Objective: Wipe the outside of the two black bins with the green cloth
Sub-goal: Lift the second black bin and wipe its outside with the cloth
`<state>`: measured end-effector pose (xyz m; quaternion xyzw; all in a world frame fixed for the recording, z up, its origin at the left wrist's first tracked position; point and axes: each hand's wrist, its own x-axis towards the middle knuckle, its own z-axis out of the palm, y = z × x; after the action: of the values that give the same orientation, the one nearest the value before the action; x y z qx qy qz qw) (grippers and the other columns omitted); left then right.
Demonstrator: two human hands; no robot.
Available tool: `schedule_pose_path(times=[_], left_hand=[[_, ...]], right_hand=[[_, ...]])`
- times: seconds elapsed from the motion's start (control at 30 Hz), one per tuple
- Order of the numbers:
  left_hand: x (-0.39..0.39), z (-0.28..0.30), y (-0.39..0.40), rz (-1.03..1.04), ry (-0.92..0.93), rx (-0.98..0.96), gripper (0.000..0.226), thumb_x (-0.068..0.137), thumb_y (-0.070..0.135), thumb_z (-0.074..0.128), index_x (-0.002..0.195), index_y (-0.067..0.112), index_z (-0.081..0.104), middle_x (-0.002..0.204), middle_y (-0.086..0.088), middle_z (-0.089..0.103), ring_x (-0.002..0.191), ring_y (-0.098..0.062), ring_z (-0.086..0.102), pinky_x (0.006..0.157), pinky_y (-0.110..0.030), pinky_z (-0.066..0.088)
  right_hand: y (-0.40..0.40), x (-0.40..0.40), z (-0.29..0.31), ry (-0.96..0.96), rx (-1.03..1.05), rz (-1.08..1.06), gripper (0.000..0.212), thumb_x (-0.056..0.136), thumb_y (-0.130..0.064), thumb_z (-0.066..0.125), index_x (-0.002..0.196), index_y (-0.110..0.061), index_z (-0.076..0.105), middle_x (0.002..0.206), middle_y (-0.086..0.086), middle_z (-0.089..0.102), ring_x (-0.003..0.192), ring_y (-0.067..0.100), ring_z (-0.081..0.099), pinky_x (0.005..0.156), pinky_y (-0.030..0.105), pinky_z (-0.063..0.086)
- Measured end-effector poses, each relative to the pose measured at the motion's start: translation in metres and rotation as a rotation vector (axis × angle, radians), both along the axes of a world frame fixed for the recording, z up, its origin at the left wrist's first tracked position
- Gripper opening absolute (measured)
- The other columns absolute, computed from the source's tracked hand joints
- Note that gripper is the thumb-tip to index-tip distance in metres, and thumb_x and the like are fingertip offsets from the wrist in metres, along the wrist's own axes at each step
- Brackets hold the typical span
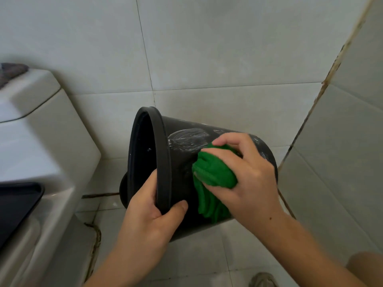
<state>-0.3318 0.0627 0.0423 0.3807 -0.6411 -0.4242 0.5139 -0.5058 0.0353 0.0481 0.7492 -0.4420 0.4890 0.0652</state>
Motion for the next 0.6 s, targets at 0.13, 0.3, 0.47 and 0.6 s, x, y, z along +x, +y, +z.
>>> schedule_pose_path(times=[0.13,0.3,0.47,0.6], left_hand=[[0.001,0.002,0.002,0.029,-0.016,-0.018,0.047,0.068,0.029,0.063,0.112,0.046,0.064,0.107,0.006,0.073,0.102,-0.011,0.068,0.087,-0.027,0.055],[-0.002,0.005,0.000,0.038,-0.060,-0.044,0.053,0.072,0.010,0.066,0.114,0.042,0.063,0.103,0.012,0.073,0.096,-0.004,0.068,0.081,-0.018,0.053],[-0.004,0.002,0.001,0.050,-0.096,-0.036,0.052,0.071,0.012,0.065,0.113,0.042,0.062,0.102,0.015,0.072,0.098,-0.002,0.067,0.083,-0.018,0.052],[-0.008,0.002,-0.002,0.014,-0.096,-0.042,0.050,0.072,0.001,0.062,0.114,0.030,0.063,0.098,0.012,0.071,0.091,-0.002,0.067,0.076,-0.015,0.051]], right_hand=[[0.005,0.006,-0.003,0.015,-0.017,-0.007,0.032,0.077,-0.030,0.071,0.102,-0.010,0.074,0.111,0.008,0.061,0.093,0.017,0.061,0.074,0.031,0.054],[0.004,-0.001,-0.006,0.119,-0.012,0.058,0.033,0.075,-0.027,0.076,0.104,-0.011,0.073,0.113,0.008,0.061,0.097,0.021,0.063,0.071,0.036,0.056],[0.004,0.003,-0.003,0.041,0.031,0.044,0.031,0.079,-0.031,0.069,0.102,-0.010,0.072,0.112,0.008,0.060,0.096,0.019,0.061,0.075,0.034,0.054],[0.005,0.006,-0.004,0.116,0.000,0.150,0.027,0.081,-0.025,0.073,0.102,-0.008,0.072,0.111,0.012,0.060,0.096,0.024,0.062,0.073,0.036,0.054]])
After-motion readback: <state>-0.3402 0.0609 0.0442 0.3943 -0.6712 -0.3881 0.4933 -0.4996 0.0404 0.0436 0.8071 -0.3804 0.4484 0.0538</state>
